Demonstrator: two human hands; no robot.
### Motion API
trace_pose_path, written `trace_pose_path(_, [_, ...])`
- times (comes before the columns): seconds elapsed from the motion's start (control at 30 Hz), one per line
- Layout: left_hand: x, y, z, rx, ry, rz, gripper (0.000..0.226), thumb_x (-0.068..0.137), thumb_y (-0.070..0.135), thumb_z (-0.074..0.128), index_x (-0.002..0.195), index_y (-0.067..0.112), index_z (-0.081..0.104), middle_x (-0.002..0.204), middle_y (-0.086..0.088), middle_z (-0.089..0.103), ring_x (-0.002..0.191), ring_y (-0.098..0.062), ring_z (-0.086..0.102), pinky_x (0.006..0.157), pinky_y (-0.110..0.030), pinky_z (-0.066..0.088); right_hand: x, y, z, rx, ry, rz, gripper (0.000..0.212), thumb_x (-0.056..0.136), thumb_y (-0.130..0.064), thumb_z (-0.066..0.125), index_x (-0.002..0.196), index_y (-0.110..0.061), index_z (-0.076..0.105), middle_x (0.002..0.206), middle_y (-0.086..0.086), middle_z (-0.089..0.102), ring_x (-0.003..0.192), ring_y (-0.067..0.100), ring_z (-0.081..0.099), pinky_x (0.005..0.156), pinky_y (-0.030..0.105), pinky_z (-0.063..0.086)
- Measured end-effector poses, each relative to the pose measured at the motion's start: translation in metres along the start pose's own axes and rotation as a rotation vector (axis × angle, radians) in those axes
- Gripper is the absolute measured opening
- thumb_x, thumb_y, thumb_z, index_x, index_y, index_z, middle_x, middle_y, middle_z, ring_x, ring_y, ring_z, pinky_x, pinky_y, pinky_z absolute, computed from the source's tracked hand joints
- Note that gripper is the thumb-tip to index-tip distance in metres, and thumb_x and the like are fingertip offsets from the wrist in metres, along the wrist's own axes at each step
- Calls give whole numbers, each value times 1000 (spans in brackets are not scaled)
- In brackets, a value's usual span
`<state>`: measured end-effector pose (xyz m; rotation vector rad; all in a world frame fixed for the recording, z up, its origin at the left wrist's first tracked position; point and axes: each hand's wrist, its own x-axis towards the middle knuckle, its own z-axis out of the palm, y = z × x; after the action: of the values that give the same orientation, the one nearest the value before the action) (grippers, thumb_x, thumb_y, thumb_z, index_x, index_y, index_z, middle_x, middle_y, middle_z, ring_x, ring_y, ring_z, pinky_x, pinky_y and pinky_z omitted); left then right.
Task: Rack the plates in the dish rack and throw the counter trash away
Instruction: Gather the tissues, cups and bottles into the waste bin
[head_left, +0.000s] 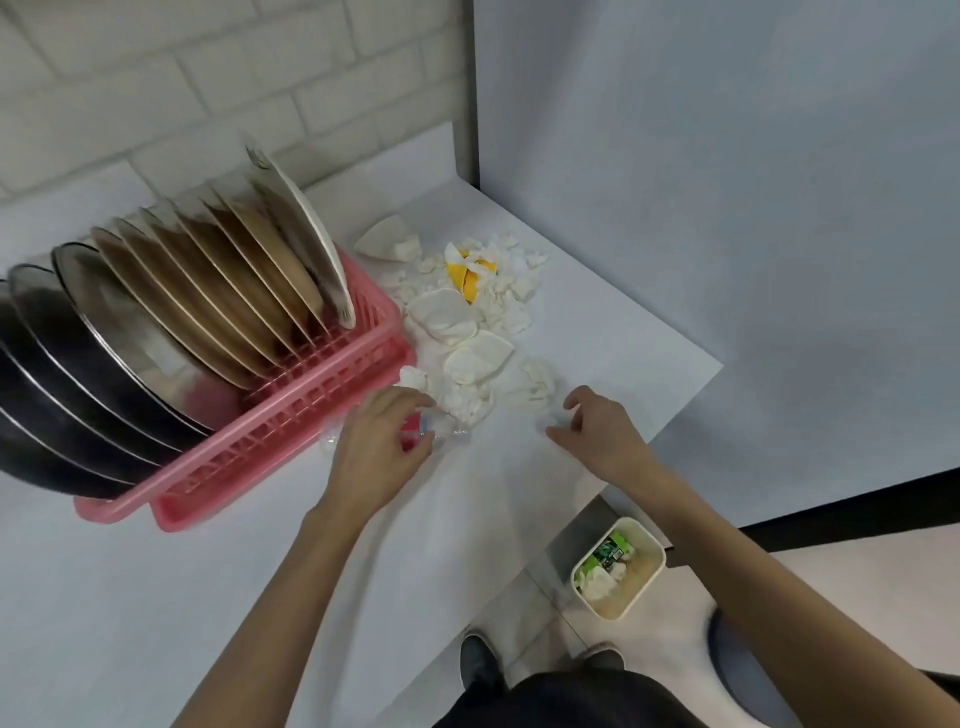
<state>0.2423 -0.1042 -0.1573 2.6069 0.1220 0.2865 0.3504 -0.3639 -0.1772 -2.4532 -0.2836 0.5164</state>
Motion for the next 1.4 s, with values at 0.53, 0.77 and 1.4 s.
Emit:
trace_pose_path(0.53, [-8, -47, -8, 63, -279, -61, 70, 69, 43, 85, 133, 29, 59, 125, 12, 63, 110, -17, 57, 90, -35, 45, 5, -6, 21, -292, -9, -75, 30, 89, -33, 61, 111, -14, 53, 102, 4, 50, 88, 30, 56, 77, 38, 49])
trace_pose_path(0.77, [-10, -40, -16, 1, -348, -120, 71, 70, 61, 79, 132, 35, 57, 120, 19, 61, 101, -7, 58, 84, -29, 49, -26, -16, 22, 125, -4, -40, 19, 83, -23, 72, 97, -14, 62, 80, 1, 60, 69, 15, 53, 66, 24, 43])
trace_pose_path(1.4, [-70, 96, 37, -661, -781, -20, 54, 76, 58, 74, 124, 38, 64, 107, 9, 72, 99, -9, 68, 82, -21, 54, -188, 31, -19, 314, 229, -4, 26, 77, -14, 81, 95, -26, 65, 80, -15, 64, 71, 3, 63, 64, 15, 49])
